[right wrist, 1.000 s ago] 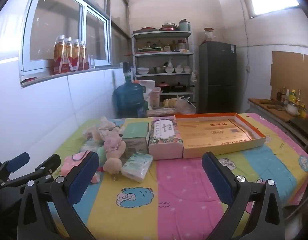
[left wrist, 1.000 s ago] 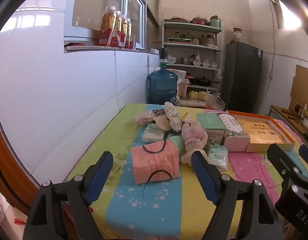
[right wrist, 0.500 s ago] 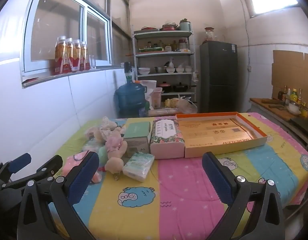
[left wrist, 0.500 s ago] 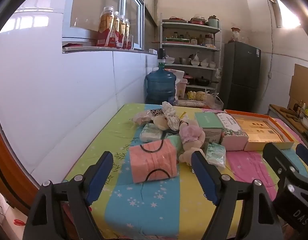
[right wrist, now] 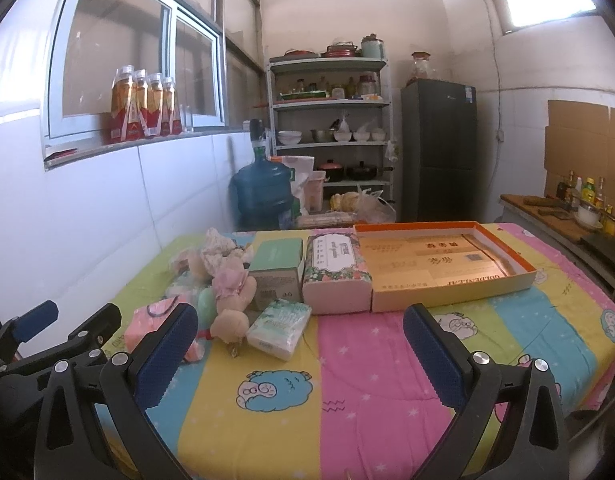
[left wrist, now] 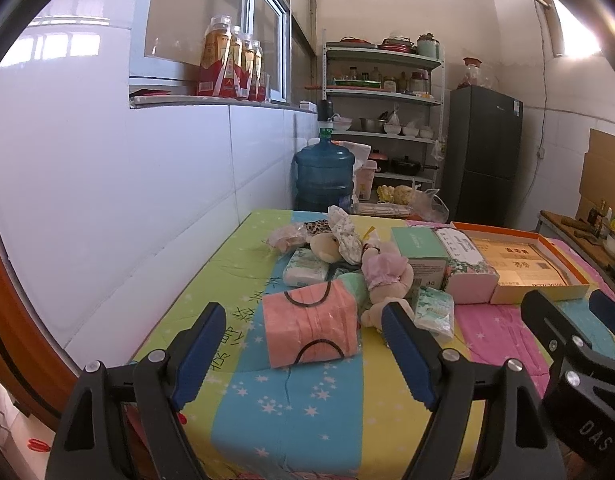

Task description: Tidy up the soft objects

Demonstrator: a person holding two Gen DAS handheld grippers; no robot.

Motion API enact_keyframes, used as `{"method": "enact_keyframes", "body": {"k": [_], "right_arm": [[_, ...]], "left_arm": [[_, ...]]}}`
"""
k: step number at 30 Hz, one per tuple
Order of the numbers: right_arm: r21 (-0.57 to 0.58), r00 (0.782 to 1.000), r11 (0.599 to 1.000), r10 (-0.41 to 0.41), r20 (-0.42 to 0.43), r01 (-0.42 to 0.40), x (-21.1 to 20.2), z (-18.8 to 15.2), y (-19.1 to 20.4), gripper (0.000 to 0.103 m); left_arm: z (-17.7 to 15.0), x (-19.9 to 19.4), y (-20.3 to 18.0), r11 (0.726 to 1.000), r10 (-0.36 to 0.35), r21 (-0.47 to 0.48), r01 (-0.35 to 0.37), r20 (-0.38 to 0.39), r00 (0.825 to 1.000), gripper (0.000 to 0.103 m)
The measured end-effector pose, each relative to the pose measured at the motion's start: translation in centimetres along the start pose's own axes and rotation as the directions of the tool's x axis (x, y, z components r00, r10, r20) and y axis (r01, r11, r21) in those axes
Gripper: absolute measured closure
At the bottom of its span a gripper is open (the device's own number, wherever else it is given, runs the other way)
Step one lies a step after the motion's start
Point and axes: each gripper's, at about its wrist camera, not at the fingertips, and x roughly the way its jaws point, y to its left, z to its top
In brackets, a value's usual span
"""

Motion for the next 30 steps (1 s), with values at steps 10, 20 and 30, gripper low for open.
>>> {"method": "enact_keyframes", "body": {"k": [10, 20, 30], "right_arm": [[0.004, 1.0, 1.0, 0.01, -0.013, -0.01, 0.75, -0.17, -0.39, 0.0], [-0.002, 1.0, 1.0, 0.017, -0.014, -0.017, 0.85, -0.15, -0.28, 0.0], [-0.002, 1.0, 1.0, 0.017, -0.015, -0.017, 0.89, -0.13, -0.21, 0.0]], "left_arm": [[0.03, 0.06, 0.01, 1.0, -0.004, -0.003, 0.004, -0.003, 1.0, 0.023], [-0.07, 0.4, 0.14, 1.0, -0.005, 0.003, 0.005, -0.005, 1.0, 0.023], [-0.24, 0.6, 0.09, 1.0, -0.005, 0.007, 0.005, -0.005, 1.0, 0.023]]}}
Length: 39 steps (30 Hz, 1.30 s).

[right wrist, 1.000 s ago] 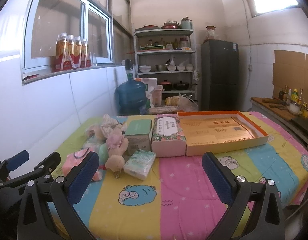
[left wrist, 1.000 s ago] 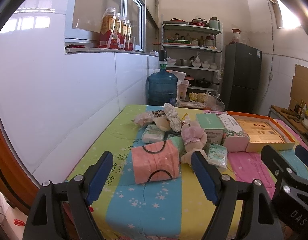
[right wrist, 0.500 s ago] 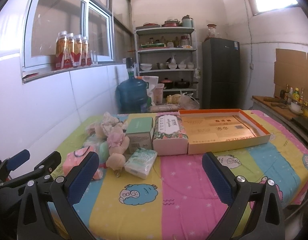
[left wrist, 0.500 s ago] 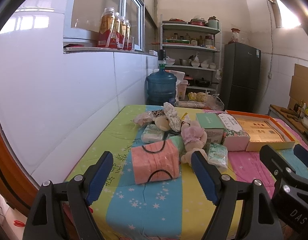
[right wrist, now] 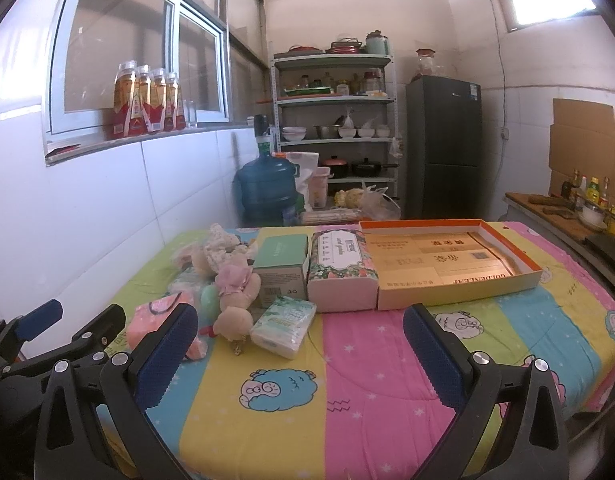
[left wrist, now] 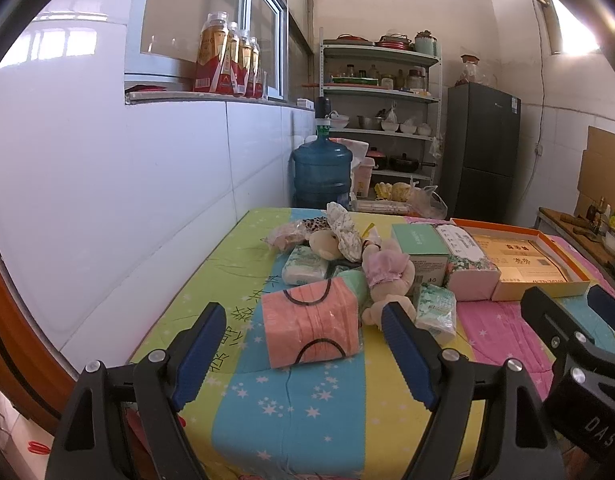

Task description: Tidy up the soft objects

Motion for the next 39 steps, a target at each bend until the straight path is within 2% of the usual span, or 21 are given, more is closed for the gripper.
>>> {"method": "enact_keyframes", "body": {"k": [28, 39], "right_arm": [[-0.002, 1.0, 1.0, 0.002, -0.018, -0.002, 0.6, -0.1, 0.2, 0.0], [0.003, 0.997, 1.0, 0.006, -0.081, -0.005, 3.8, -1.0, -0.1, 0.0]], "left_arm": [[-0.3, 1.5, 0.5, 1.0, -0.015, 0.009, 0.016, -0.01, 1.0, 0.023], [-1.7, 4.2, 2.1, 0.998, -0.063, 0.014, 0.064, -0.061, 0.996, 0.023]]}}
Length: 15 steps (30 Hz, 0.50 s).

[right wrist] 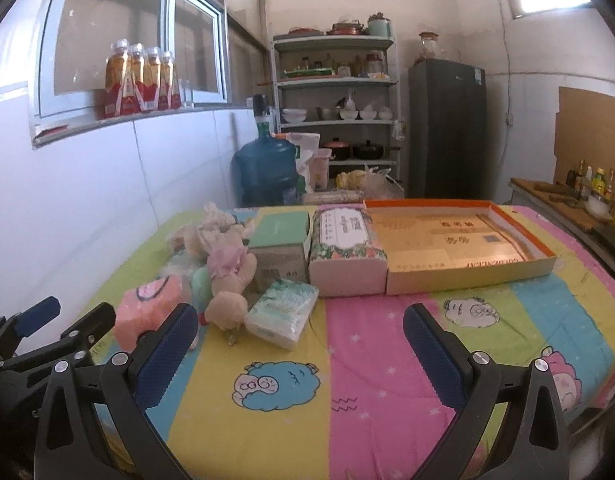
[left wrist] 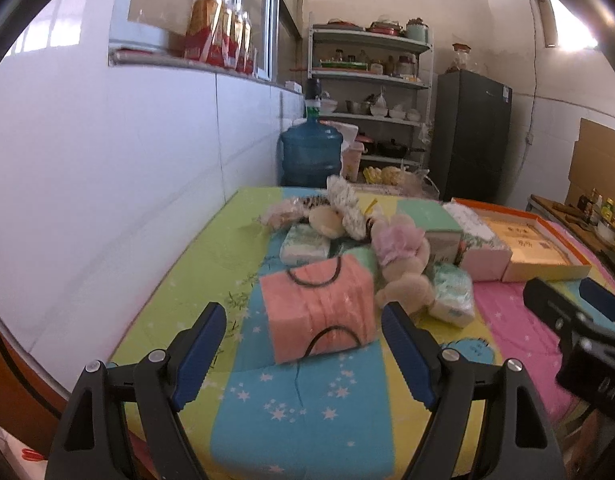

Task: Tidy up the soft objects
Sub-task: 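Lower the left gripper onto the pink face-mask pack and close it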

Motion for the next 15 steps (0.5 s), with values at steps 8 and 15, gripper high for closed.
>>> {"method": "enact_keyframes", "body": {"k": [8, 15], "right_arm": [[0.018, 0.997, 0.999, 0.05, -0.066, -0.049, 3.3, -0.9, -0.1, 0.0], [0.021, 0.992, 0.997, 0.076, -0.097, -0.075, 5.6, -1.1, 0.0, 0.0]], "left_arm": [[-0.1, 3.6, 1.9, 0.997, -0.077, -0.004, 0.077, -0.062, 0.995, 0.023], [-0.1, 6.5, 3.8, 0.994, -0.112, -0.024, 0.11, -0.109, 0.988, 0.023]]}}
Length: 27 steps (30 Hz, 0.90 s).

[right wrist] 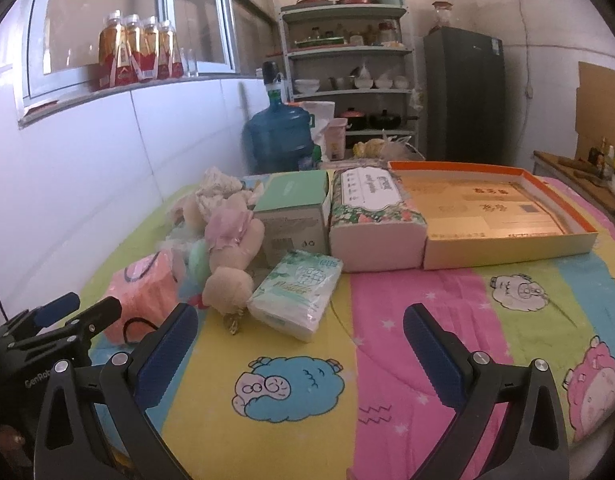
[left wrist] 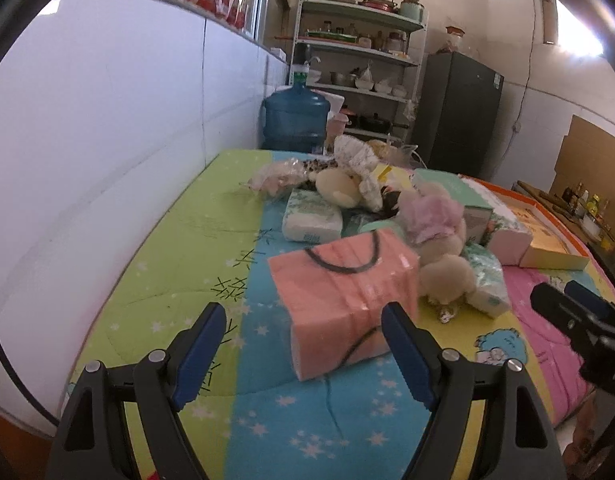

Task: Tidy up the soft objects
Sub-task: 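Lower the left gripper onto the pink face-mask pack and close it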

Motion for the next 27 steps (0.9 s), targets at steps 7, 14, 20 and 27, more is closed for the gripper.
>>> {"method": "enact_keyframes", "body": {"k": [7, 14, 20, 27], "right_arm": [[0.014, 0.999, 1.0, 0.024, -0.045, -0.024, 1.9, 0.0, 0.0, 0.0], [0.025, 0.998, 0.999, 0.021, -0.061, -0.02, 2.6, -0.1, -0.3, 0.0], [0.014, 0.997, 1.0, 0.018, -0.071, -0.017, 3.2, 0.0, -0.2, 0.0], [0.005, 0.998, 1.0, 0.016, -0.069, -0.016, 3.5, 0.3, -0.1, 0.0]], "left_arm": [[-0.3, 2.0, 0.9, 0.996, -0.078, -0.038, 0.076, -0.051, 0.996, 0.023], [-0.5, 4.1, -0.8, 0.997, -0.083, -0.01, 0.082, -0.115, 0.99, 0.074], [-0.6, 3.9, -1.9, 0.998, -0.063, 0.016, 0.065, -0.108, 0.992, 0.091], [-0.7, 2.9, -2.5, 0.998, -0.057, 0.033, 0.06, -0.077, 0.995, 0.098]]}}
